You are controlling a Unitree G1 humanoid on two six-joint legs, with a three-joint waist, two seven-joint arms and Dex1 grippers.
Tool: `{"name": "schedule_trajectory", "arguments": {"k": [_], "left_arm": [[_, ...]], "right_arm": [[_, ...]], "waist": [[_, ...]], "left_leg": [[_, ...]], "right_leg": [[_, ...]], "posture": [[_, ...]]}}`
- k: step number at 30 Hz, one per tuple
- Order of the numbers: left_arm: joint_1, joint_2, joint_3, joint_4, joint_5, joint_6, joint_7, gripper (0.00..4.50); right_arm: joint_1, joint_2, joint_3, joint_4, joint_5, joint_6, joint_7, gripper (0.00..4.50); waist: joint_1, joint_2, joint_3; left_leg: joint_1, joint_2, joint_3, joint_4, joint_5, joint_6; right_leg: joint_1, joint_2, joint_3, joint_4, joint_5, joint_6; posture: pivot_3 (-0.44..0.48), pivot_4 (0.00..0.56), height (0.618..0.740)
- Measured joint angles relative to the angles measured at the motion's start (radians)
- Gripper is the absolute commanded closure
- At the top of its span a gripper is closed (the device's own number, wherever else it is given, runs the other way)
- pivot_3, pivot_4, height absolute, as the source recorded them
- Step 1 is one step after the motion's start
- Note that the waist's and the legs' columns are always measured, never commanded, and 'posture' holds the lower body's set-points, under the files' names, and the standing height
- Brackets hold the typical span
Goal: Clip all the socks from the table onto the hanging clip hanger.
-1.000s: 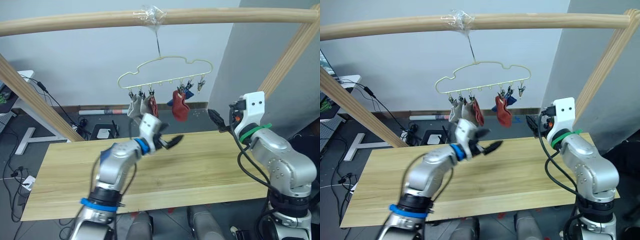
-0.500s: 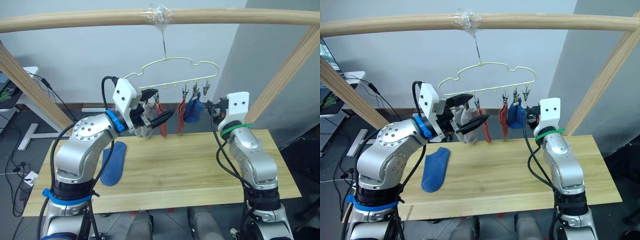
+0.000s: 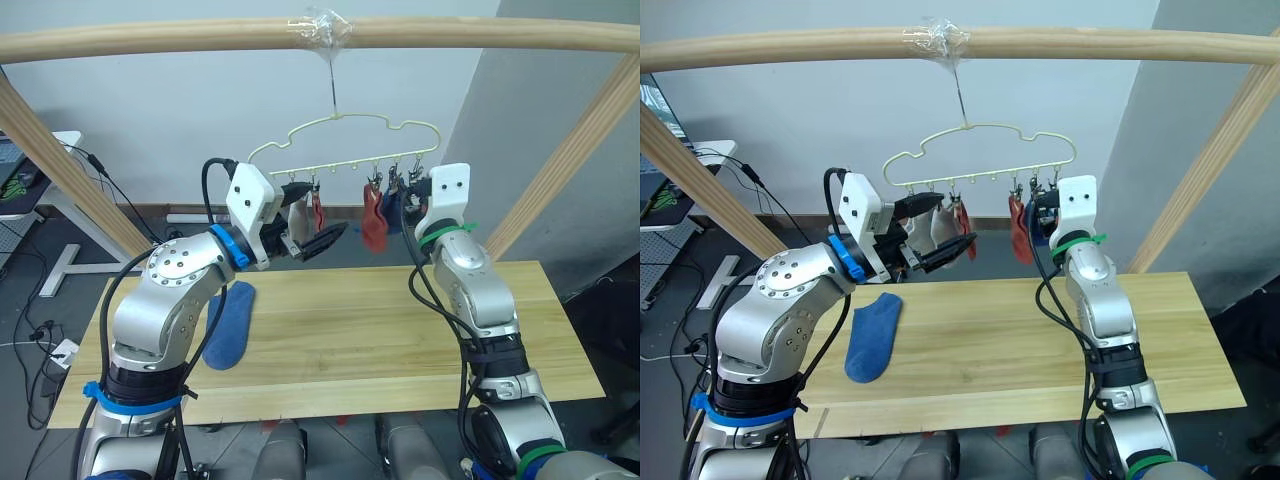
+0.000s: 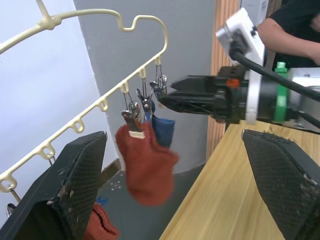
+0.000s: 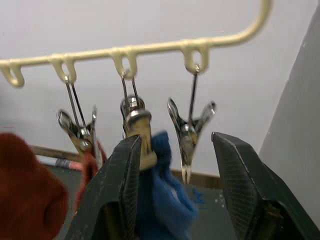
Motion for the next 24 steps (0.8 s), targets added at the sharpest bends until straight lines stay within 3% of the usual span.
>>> {"name": "schedule_trajectory", "arguments": {"k": [9,24], "left_arm": [[0.000,0.001,-0.001,0.000,0.001,0.000,0.004,0.00],[-0.074,-0.008,0.000,-0.001,-0.035,0.009,0.007,0.00]], "right_arm": [[-0.073,0.006,-0.013,0.163,-0.033,-0.089,-0.033,2.18],[-0.086,0.017,-0.020,0.176,-0.044,-0.103,-0.032,2.18]], "waist": [[0.002,0.000,0.000],[0.006,0.000,0.000]], "left_leg": [[0.000,0.000,0.000,0.000,0.000,0.000],[0.000,0.000,0.000,0.000,0.000,0.000]], "right_leg": [[0.000,0.000,0.000,0.000,0.002,-0.004],[0.000,0.000,0.000,0.000,0.002,-0.004]], "posture": [[0.109,0.204,0.740],[0.104,0.209,0.740]]}}
